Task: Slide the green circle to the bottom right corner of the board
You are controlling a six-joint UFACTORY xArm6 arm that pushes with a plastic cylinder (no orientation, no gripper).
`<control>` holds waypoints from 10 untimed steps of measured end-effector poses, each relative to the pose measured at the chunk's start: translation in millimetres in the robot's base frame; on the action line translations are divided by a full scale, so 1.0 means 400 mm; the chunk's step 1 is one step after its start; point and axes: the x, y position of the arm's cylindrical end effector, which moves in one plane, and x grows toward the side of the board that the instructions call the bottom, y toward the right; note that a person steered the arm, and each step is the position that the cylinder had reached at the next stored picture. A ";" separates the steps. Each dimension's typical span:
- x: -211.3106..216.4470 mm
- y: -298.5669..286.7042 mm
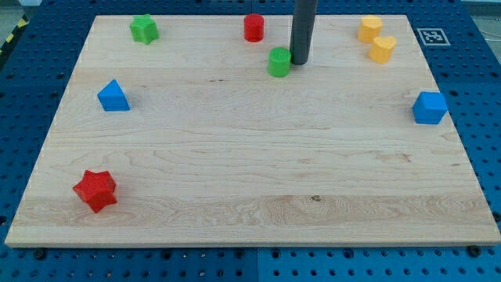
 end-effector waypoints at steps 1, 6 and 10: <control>0.000 0.001; 0.100 -0.166; 0.236 -0.173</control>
